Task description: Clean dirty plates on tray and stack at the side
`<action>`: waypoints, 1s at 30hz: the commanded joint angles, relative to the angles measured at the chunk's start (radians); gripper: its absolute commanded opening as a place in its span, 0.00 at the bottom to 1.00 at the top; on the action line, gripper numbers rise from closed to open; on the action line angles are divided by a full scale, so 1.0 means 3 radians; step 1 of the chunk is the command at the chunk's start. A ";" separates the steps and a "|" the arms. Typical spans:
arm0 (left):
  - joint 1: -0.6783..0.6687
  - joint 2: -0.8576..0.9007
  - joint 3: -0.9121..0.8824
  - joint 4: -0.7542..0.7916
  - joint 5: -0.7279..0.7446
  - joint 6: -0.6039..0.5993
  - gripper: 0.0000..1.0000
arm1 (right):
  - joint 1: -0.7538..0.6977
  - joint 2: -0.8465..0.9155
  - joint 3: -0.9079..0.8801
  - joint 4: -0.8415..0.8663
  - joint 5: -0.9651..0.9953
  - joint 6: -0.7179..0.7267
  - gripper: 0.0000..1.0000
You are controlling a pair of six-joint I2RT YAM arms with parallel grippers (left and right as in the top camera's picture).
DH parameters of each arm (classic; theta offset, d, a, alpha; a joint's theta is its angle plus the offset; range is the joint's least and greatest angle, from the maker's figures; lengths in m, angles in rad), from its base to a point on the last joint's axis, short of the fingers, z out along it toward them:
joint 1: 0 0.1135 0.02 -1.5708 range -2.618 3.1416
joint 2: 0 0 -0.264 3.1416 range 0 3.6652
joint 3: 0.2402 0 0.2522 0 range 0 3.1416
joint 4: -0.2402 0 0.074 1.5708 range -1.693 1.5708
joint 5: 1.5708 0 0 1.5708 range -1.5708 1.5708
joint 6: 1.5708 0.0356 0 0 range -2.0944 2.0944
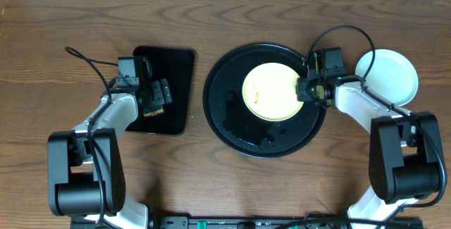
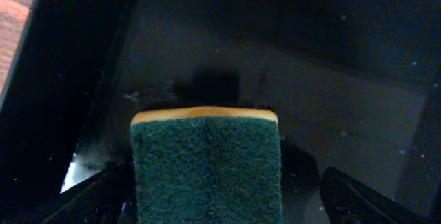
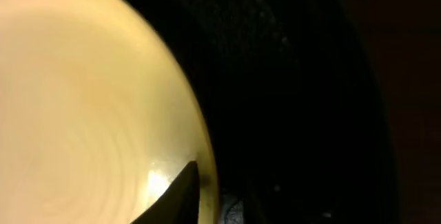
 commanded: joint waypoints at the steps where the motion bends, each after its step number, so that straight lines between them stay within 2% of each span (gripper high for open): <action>1: 0.0014 0.0008 0.0011 -0.0010 -0.0005 -0.0008 0.91 | 0.0023 0.0080 0.0014 0.0010 -0.0056 -0.0028 0.16; 2: 0.0014 0.0008 0.0011 -0.0010 -0.0005 -0.0008 0.91 | 0.0023 0.0080 0.0013 0.0008 -0.0056 -0.0028 0.11; 7: 0.0014 0.0008 0.0011 -0.0010 -0.0005 -0.0008 0.91 | 0.0023 0.0081 0.0013 0.0008 -0.0056 -0.0028 0.09; 9: 0.0014 0.0008 0.0011 -0.0010 -0.0005 -0.0008 0.91 | 0.0023 0.0081 0.0013 0.0029 -0.0056 -0.0028 0.01; 16: 0.0014 0.0008 0.0011 0.0003 -0.0005 -0.0008 0.91 | 0.0027 0.0081 0.0013 0.0070 -0.0058 -0.0028 0.01; 20: 0.0014 0.0008 0.0011 0.0196 0.0017 -0.0048 0.91 | 0.0027 0.0081 0.0013 0.0067 -0.0058 -0.0028 0.02; 22: 0.0014 0.0008 0.0011 0.0025 0.0196 -0.0122 0.91 | 0.0027 0.0081 0.0013 0.0067 -0.0058 -0.0027 0.03; 27: 0.0014 0.0029 0.0000 -0.0478 0.0154 -0.0121 0.91 | 0.0027 0.0081 0.0013 0.0069 -0.0086 -0.0025 0.04; 30: 0.0014 0.0099 -0.0014 -0.0483 0.0136 -0.0121 0.87 | 0.0050 0.0081 0.0013 0.0071 -0.0085 -0.0027 0.04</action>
